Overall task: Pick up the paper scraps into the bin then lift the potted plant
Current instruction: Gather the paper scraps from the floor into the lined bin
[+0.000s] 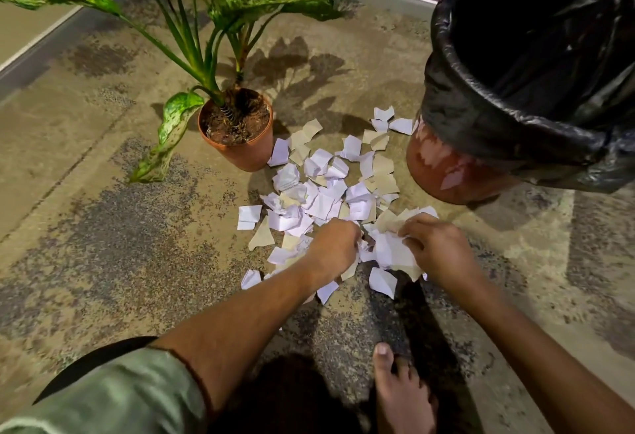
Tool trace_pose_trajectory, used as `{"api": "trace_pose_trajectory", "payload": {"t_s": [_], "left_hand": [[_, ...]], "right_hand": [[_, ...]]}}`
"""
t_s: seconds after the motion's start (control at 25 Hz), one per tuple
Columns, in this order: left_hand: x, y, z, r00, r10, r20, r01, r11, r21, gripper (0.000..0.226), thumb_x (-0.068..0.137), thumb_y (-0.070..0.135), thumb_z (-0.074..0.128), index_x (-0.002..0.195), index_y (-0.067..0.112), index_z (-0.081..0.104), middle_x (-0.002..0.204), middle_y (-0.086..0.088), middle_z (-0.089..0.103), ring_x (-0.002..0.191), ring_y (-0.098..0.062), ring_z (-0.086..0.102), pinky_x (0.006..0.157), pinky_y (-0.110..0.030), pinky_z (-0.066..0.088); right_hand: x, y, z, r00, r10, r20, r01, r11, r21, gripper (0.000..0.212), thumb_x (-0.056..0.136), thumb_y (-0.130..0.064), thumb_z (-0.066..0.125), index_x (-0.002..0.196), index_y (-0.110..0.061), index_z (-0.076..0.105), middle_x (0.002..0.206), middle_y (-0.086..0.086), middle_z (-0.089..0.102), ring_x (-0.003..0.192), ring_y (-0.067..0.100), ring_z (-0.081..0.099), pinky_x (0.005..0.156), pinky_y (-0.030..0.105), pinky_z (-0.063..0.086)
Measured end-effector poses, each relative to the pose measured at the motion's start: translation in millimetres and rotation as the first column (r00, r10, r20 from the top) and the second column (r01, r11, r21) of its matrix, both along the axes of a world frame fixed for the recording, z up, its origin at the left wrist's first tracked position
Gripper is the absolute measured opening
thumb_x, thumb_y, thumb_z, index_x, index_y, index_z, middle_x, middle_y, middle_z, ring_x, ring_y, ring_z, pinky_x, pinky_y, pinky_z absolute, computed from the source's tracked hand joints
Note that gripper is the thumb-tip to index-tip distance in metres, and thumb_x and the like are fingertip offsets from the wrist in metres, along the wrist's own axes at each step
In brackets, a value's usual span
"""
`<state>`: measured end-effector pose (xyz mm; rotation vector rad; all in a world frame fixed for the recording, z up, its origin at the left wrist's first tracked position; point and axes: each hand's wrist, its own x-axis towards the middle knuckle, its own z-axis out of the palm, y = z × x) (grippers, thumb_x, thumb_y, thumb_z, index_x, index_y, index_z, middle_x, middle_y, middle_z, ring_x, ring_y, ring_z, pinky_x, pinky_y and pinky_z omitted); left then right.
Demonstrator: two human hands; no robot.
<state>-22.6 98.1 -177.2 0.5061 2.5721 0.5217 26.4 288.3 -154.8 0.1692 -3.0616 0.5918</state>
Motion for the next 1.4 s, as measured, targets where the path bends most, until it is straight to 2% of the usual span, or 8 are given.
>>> {"api": "trace_pose_trajectory", "payload": {"t_s": [0.12, 0.36, 0.64, 0.76, 0.96, 1.08, 1.2, 1.4], "left_hand": [[-13.8, 2.8, 20.1, 0.995, 0.101, -0.014, -0.099, 0.991, 0.085, 0.022, 0.079, 0.002, 0.058, 0.091, 0.012, 0.073, 0.092, -0.011, 0.072, 0.088, -0.028, 0.064, 0.074, -0.031, 0.052], [-36.6, 16.1, 111.1, 0.918, 0.381, -0.113, -0.303, 0.855, 0.421, 0.019, 0.080, 0.001, 0.058, 0.085, 0.012, 0.073, 0.071, -0.001, 0.067, 0.061, -0.014, 0.057, 0.055, -0.015, 0.036], [-60.4, 61.7, 228.1, 0.769, 0.573, -0.285, -0.137, 0.583, 0.801, 0.013, 0.080, 0.008, 0.065, 0.085, 0.016, 0.075, 0.081, 0.006, 0.071, 0.068, -0.008, 0.063, 0.065, -0.019, 0.050], [-73.5, 91.1, 251.1, 0.781, 0.500, -0.373, -0.028, 0.626, 0.780, 0.021, 0.080, 0.000, 0.061, 0.091, 0.012, 0.074, 0.087, 0.004, 0.071, 0.070, -0.006, 0.060, 0.068, -0.012, 0.047], [-89.8, 108.0, 261.9, 0.891, 0.241, -0.385, 0.097, 0.728, 0.679, 0.037, 0.081, -0.003, 0.059, 0.112, 0.013, 0.070, 0.119, 0.001, 0.067, 0.116, -0.011, 0.058, 0.097, -0.020, 0.045], [-90.6, 89.0, 259.0, 0.886, 0.205, -0.416, 0.118, 0.768, 0.630, 0.039, 0.080, -0.005, 0.059, 0.111, 0.015, 0.071, 0.125, 0.003, 0.063, 0.109, -0.007, 0.059, 0.096, -0.014, 0.042], [-82.6, 56.6, 240.1, 0.898, 0.241, -0.367, 0.031, 0.798, 0.601, 0.034, 0.081, 0.002, 0.062, 0.108, 0.020, 0.071, 0.123, 0.007, 0.064, 0.103, -0.006, 0.060, 0.092, -0.012, 0.043], [-47.6, -11.6, 173.2, 0.901, 0.418, -0.115, -0.328, 0.831, 0.449, 0.033, 0.084, 0.013, 0.065, 0.116, 0.020, 0.065, 0.116, 0.001, 0.065, 0.091, -0.025, 0.064, 0.083, -0.027, 0.050]], "right_hand": [[-5.7, 0.0, 31.4, 0.997, -0.018, -0.075, 0.014, 0.998, -0.062, 0.013, 0.078, -0.002, 0.074, 0.083, -0.013, 0.075, 0.086, -0.001, 0.071, 0.074, 0.020, 0.066, 0.063, 0.018, 0.040], [-16.2, -7.8, 135.3, 0.920, -0.107, -0.376, -0.022, 0.946, -0.324, 0.009, 0.079, 0.003, 0.072, 0.079, -0.006, 0.075, 0.087, 0.001, 0.070, 0.081, 0.010, 0.064, 0.076, 0.022, 0.051], [-46.6, 41.9, 234.1, 0.742, -0.465, -0.482, 0.199, 0.840, -0.504, 0.011, 0.083, -0.019, 0.065, 0.089, -0.022, 0.074, 0.083, -0.013, 0.066, 0.069, -0.002, 0.056, 0.069, 0.019, 0.044], [-60.7, 68.5, 234.3, 0.702, -0.532, -0.472, 0.315, 0.828, -0.465, 0.018, 0.083, -0.023, 0.061, 0.094, -0.018, 0.074, 0.082, -0.010, 0.067, 0.062, -0.006, 0.052, 0.066, 0.014, 0.041], [-68.3, 95.2, 216.5, 0.750, -0.509, -0.423, 0.366, 0.852, -0.376, 0.023, 0.091, -0.015, 0.056, 0.106, -0.017, 0.072, 0.094, -0.005, 0.068, 0.072, -0.008, 0.057, 0.072, 0.003, 0.039], [-69.7, 101.1, 208.9, 0.780, -0.479, -0.402, 0.371, 0.872, -0.318, 0.033, 0.093, -0.025, 0.050, 0.123, -0.027, 0.063, 0.123, -0.004, 0.065, 0.107, 0.012, 0.061, 0.098, 0.031, 0.047], [-68.3, 99.3, 210.6, 0.802, -0.503, -0.322, 0.397, 0.852, -0.341, 0.044, 0.092, -0.045, 0.042, 0.136, -0.043, 0.042, 0.136, -0.008, 0.056, 0.122, 0.020, 0.055, 0.103, 0.049, 0.043], [-40.3, 41.9, 215.2, 0.903, -0.358, -0.236, 0.183, 0.820, -0.542, 0.032, 0.088, -0.050, 0.052, 0.120, -0.049, 0.053, 0.118, -0.015, 0.063, 0.092, 0.020, 0.066, 0.086, 0.050, 0.054]]}}
